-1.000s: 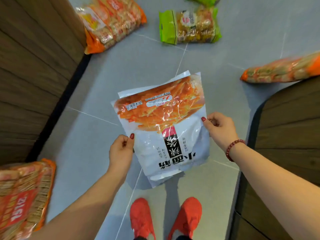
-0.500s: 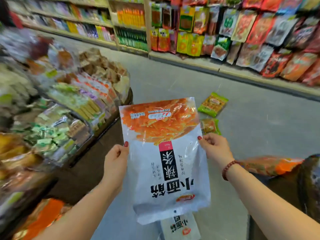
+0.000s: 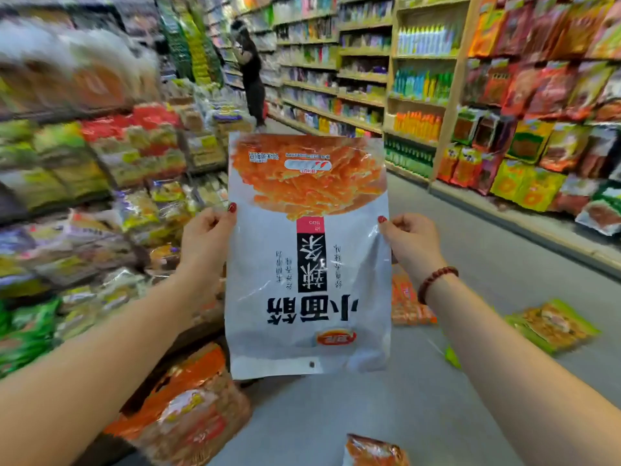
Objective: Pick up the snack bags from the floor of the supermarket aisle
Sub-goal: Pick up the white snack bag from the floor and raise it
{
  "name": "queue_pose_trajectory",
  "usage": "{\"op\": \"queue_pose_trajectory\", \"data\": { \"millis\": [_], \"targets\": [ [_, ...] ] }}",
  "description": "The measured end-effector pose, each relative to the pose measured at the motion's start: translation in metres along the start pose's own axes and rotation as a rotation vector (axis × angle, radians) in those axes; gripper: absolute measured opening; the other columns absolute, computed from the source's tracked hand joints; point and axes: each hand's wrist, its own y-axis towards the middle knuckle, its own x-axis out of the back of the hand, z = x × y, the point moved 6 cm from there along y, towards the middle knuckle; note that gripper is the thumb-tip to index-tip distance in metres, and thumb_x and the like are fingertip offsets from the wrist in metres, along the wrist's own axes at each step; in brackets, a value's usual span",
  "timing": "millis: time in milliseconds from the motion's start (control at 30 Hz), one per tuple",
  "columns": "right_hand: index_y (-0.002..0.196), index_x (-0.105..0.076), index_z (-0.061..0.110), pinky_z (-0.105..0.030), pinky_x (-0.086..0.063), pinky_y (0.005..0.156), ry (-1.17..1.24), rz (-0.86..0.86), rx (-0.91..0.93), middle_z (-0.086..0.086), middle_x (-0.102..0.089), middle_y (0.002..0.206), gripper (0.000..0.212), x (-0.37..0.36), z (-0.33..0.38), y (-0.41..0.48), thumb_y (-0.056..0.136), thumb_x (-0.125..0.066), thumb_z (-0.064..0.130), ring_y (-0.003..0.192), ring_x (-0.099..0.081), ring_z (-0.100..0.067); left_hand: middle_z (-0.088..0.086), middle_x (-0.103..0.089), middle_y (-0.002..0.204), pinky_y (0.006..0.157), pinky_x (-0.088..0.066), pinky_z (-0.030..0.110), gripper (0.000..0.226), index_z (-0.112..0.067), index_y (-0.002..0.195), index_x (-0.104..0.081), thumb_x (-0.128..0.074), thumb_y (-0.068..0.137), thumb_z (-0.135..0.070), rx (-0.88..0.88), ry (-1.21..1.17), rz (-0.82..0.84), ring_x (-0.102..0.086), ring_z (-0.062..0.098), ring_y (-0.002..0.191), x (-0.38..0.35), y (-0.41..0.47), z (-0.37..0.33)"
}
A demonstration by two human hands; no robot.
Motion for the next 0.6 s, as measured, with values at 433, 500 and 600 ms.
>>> {"op": "queue_pose_trajectory", "data": {
  "millis": [433,500,600],
  "targets": [
    [0.07,-0.057,0.008,-0.029,-0.041,0.057,0.029,0.688,0.15,-0.003,-0.051,0.059,0.022,-0.282,0.087,-0.116,0.089,-0.063,0.02,0.057,-0.046,-0.02,0.008,-0.054,0.076,0.056,-0.039,0.021,0.033,-0.012,0.068,-0.046,-0.055,0.096,-0.027,0.024,0.041,-0.635,-0.049,0.017,0.068,0.301,-0.11,-0.003],
    [0.069,-0.057,0.007,-0.032,-0.042,0.059,0.041,0.78,0.18,-0.005,-0.051,0.061,0.023,-0.331,0.105,-0.156,0.088,-0.063,0.019,0.059,-0.047,-0.02,0.003,-0.054,0.069,0.052,-0.039,0.02,0.034,-0.014,0.066,-0.045,-0.055,0.096,-0.027,0.025,0.052,-0.736,-0.05,0.013,0.06,0.356,-0.135,-0.005],
    [0.066,-0.057,0.006,-0.031,-0.043,0.06,0.043,0.902,0.234,-0.005,-0.049,0.057,0.025,-0.399,0.129,-0.224,0.087,-0.063,0.016,0.058,-0.046,-0.02,0.003,-0.054,0.068,0.054,-0.034,0.026,0.034,-0.012,0.068,-0.049,-0.055,0.096,-0.029,0.037,0.093,-0.867,-0.046,0.011,0.059,0.439,-0.174,-0.002]
  ]
}}
